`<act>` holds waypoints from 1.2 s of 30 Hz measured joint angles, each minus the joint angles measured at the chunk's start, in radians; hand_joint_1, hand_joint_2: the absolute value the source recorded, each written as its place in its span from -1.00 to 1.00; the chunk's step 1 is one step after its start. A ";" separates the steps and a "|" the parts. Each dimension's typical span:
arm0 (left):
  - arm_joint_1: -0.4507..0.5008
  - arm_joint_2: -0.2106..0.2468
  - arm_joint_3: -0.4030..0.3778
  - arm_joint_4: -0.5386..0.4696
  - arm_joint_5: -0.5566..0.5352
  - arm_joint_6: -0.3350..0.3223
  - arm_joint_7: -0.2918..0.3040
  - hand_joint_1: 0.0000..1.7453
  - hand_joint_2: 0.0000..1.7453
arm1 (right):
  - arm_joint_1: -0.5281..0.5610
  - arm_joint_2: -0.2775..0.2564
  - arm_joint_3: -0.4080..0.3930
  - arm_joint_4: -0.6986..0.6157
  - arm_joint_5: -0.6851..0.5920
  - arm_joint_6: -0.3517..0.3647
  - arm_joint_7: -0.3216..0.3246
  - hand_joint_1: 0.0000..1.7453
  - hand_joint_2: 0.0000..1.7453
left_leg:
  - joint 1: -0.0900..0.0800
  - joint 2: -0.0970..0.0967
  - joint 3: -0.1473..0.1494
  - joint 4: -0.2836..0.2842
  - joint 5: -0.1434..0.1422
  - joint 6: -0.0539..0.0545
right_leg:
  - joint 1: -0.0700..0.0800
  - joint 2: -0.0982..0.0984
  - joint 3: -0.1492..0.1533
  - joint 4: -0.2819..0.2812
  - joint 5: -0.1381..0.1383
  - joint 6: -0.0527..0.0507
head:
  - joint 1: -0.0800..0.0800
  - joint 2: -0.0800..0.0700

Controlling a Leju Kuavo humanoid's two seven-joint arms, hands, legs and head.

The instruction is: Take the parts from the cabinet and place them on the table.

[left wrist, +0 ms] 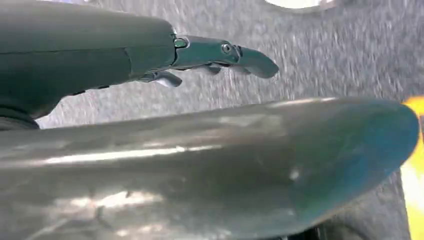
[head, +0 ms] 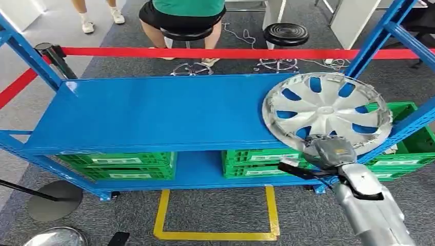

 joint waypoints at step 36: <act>0.003 0.003 -0.054 0.000 -0.077 0.100 0.013 -1.00 1.00 | 0.037 -0.045 0.220 -0.800 0.017 0.076 0.089 1.00 1.00 | -0.001 0.001 -0.001 0.000 0.001 0.000 | -0.001 0.002 -0.004 0.000 0.001 0.000 | 0.000 0.000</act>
